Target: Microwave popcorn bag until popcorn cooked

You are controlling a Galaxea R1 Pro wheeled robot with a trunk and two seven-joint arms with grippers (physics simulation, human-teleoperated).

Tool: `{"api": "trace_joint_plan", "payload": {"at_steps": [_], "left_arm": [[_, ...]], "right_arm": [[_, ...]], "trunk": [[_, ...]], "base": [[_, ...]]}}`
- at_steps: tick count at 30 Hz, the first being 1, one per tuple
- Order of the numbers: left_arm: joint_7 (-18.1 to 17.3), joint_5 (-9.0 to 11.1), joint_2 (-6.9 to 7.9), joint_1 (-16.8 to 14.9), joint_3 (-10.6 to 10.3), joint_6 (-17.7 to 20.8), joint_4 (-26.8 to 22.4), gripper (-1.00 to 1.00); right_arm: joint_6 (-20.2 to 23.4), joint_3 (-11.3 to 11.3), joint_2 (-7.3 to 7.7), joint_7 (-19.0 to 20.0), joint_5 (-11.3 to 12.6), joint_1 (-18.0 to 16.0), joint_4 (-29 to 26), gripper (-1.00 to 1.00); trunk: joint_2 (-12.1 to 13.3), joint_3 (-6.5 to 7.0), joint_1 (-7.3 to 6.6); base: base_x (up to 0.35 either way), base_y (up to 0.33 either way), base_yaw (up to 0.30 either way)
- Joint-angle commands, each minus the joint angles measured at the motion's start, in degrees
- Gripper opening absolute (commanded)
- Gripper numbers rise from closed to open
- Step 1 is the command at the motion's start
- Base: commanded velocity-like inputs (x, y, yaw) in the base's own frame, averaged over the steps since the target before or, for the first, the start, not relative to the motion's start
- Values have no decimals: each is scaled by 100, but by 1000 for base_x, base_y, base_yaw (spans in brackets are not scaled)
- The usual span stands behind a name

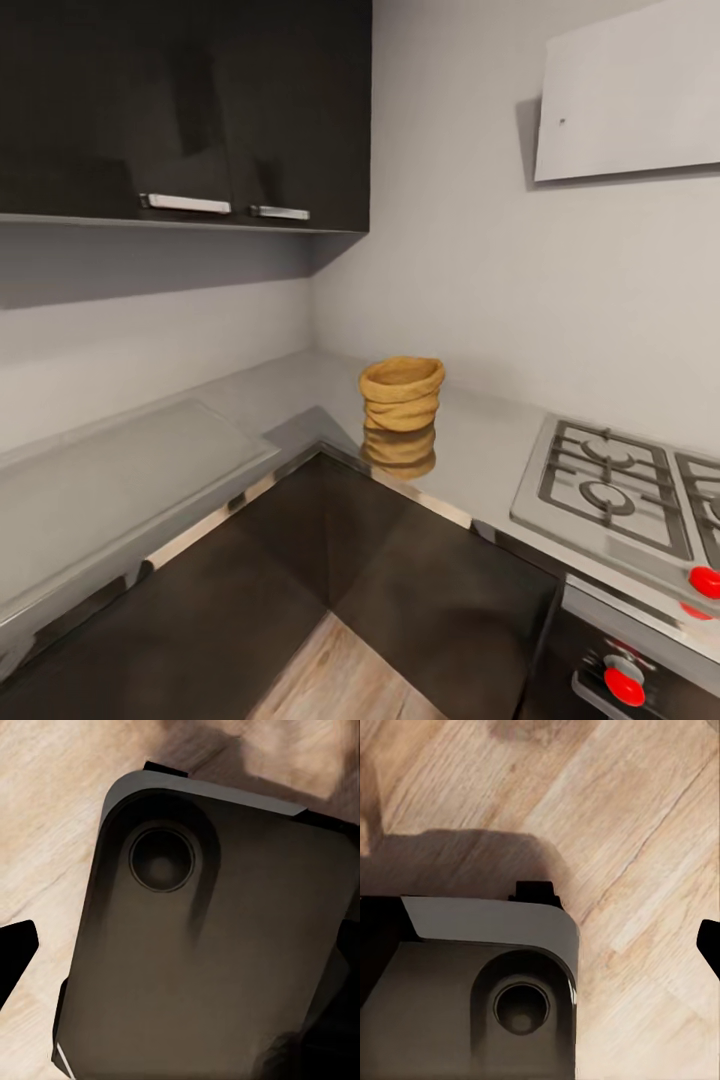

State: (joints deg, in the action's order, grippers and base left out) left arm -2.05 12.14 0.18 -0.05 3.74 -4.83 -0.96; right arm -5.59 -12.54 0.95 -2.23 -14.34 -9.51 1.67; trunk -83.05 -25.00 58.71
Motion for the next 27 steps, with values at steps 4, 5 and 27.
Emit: {"api": "trace_joint_plan", "payload": {"at_steps": [4,5,27], "left_arm": [[-20,16,0,-3,33,-9,-1,100],[-21,16,1,-1,32,-9,-1,100],[10,24,1,-3,39,-9,-1,100]], "right_arm": [[-38,-47,0,-23,-60,-7,18,100],[-40,-47,1,-23,-60,-7,18,100],[-39,-55,-16,-41,-51,-7,18,100]], "trunk": [[-3,-5,2],[-3,-5,2],[-3,32,2]], "base": [[172,149,0],[125,102,0],[9,7,-149]]}}
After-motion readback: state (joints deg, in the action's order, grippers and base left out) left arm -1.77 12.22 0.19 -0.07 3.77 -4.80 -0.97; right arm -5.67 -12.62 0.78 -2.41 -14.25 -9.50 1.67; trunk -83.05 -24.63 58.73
